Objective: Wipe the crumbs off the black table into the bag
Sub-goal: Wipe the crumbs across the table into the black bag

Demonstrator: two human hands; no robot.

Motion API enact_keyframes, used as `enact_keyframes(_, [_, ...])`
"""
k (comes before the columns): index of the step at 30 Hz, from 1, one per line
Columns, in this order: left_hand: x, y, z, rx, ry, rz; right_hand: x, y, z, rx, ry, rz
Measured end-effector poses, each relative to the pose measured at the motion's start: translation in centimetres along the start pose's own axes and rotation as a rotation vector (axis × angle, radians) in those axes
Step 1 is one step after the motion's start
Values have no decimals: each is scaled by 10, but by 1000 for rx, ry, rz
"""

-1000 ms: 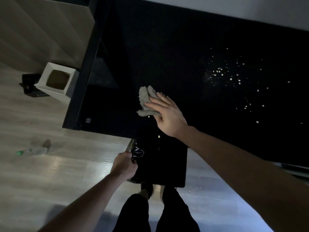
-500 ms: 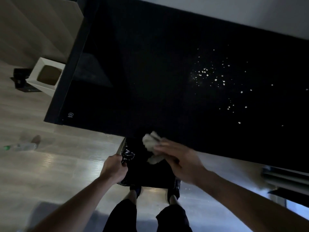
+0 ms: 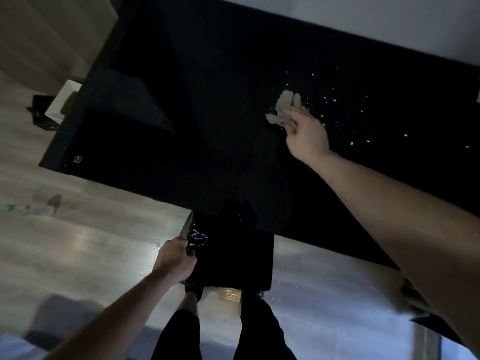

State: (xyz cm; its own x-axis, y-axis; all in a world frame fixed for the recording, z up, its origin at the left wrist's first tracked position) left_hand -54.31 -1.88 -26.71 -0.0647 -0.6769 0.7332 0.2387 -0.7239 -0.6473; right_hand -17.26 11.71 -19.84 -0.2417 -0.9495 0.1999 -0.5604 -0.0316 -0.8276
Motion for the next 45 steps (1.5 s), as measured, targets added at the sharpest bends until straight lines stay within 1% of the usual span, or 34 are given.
enact_keyframes(2, [6,8,11,7,-8,3,8,11,-2,64,-50,-31])
enact_keyframes(5, [14,18,24,23,-22,6,48,29,-10,106,-195,-70])
enact_keyframes(10, [24,29,41,44,-39,5,138,53,-16,71,-369,-155])
enact_keyframes(14, [29,32,51,44,-29,6,195,58,-14,28,-431,-286])
enact_keyframes(18, [33,35,56,65,-33,-15,227,49,-7,-50,-451,-452])
enact_keyframes(20, [34,37,57,80,-34,-18,226,38,-4,-112,-427,-447])
enact_keyframes(21, [34,37,58,86,-35,-18,219,31,-2,-152,-402,-410])
enact_keyframes(23, [35,36,59,91,-37,-22,193,18,2,-242,-332,-278])
enact_keyframes(26, [33,34,61,101,-41,-29,135,-3,3,-310,-230,-90])
enact_keyframes(28, [31,32,62,97,-35,-26,92,-17,4,-303,-163,-1])
enact_keyframes(33, [22,25,61,88,-30,-32,-4,-36,17,-192,-55,172])
enact_keyframes(39, [8,23,54,117,-21,-48,-81,-50,41,-64,90,242])
enact_keyframes(43, [2,24,51,114,-15,-35,-105,-40,52,21,199,168])
enact_keyframes(45, [1,25,48,112,-20,-36,-103,-27,48,80,170,137])
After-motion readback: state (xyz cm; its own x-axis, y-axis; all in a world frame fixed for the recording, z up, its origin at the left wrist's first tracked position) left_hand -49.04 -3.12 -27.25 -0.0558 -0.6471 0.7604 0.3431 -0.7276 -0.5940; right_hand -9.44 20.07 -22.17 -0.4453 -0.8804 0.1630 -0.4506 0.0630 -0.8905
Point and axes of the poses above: each hand's wrist, its own x-axis away from the middle knuckle, its own y-axis out of the palm, z = x × y, the point moved 2 cm from there along -x, towards the middle knuckle, and after that the axes turned 6 degrees about -z, right-handed, at the moved point
